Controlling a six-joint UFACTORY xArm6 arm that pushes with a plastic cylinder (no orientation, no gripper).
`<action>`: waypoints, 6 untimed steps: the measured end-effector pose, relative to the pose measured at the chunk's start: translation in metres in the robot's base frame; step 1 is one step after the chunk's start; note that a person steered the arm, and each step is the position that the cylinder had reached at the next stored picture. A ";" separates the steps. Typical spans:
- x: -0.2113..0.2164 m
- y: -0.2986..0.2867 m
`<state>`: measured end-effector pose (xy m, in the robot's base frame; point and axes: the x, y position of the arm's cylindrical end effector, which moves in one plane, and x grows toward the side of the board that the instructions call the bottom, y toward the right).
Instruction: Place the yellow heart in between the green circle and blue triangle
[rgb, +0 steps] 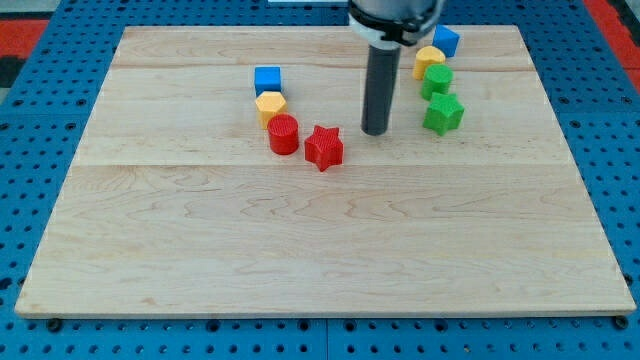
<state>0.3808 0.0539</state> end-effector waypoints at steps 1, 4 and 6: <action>-0.032 -0.001; -0.101 0.036; -0.106 0.064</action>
